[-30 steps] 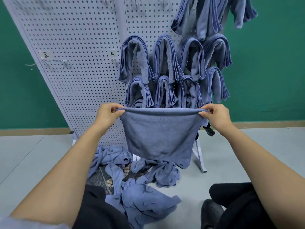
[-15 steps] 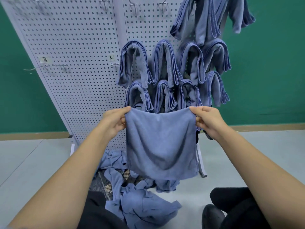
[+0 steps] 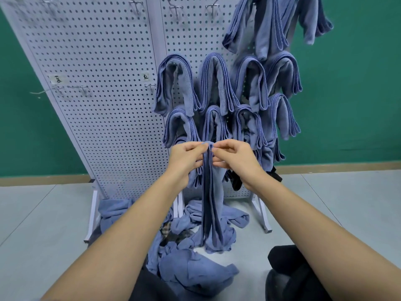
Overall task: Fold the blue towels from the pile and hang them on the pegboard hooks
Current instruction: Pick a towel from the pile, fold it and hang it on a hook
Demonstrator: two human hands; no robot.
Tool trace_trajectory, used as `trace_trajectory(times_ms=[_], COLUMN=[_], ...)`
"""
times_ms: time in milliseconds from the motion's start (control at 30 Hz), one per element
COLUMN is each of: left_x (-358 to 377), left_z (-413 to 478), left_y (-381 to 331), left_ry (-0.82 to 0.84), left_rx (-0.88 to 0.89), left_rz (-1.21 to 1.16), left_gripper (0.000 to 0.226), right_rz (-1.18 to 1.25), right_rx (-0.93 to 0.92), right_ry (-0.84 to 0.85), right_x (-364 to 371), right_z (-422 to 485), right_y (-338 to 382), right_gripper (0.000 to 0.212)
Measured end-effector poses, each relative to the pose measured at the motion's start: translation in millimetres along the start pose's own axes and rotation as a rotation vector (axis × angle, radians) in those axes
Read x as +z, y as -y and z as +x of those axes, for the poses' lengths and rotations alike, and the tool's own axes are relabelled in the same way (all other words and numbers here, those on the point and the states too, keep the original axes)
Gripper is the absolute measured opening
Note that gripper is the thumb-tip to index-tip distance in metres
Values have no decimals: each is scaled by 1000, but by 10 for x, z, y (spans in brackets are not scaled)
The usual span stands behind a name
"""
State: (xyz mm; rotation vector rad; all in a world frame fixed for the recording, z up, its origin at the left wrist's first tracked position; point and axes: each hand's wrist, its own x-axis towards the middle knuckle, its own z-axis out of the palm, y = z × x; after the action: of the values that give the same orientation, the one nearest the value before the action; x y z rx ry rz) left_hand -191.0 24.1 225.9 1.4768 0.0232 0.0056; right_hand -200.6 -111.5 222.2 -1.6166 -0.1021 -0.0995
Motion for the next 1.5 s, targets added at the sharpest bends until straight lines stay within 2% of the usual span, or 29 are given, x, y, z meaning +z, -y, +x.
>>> trace_trajectory(times_ms=[100,233,300,367,400,467,500,533,567,600,667,733,800,867,967,1100,1267,1500], left_x=[-25,-26,-25,-32,-42,-72,-90,-116,-141,-171,-221,-244,-227,-176,-68,58,111,108], left_z=[20,57,62,55,54,56,60,75,81,94,118,156,188,185,163,125,134,186], left_y=[9,17,-12,-56,-77,-106,-110,-103,-101,-92,-76,-39,3,23,34,63,87,168], left_ry=[27,27,24,54,77,124,147,161,162,144,91,72,71,82,145,244,303,152], left_rx=[48,79,68,46,36,29,28,24,15,2,-22,-28,-23,-13,33,93,85,-40], left_rz=[35,82,75,35,-3,-74,-97,-102,-93,-66,-10,1,4,45,69,101,95,83], left_gripper=[16,9,12,14,15,18,19,20,20,20,18,16,14,14,14,14,14,20], right_rz=[81,111,-26,-324,-420,-459,-429,-376,-311,-239,-88,21,10,-136,-372,-591,-718,-800], right_rx=[25,37,-26,-106,-113,-22,46,101,122,100,23,3,-6,-42,-134,-194,-224,-227], right_ry=[44,106,39,-46,-53,5,60,117,152,143,66,35,21,-23,-43,55,126,81], right_x=[-10,-95,-202,-357,-431,-543,-569,-580,-585,-579,-575,-559,-536,-549,-614,-600,-573,-486], right_z=[-8,2,64,138,166,200,198,194,191,179,180,171,157,143,152,145,154,170], right_y=[4,13,-15,-66,-96,-175,-206,-227,-231,-215,-155,-82,-61,-67,-70,-80,-121,63], right_gripper=[22,30,31,40,51,73,73,60,39,18,4,3,5,10,28,41,15,16])
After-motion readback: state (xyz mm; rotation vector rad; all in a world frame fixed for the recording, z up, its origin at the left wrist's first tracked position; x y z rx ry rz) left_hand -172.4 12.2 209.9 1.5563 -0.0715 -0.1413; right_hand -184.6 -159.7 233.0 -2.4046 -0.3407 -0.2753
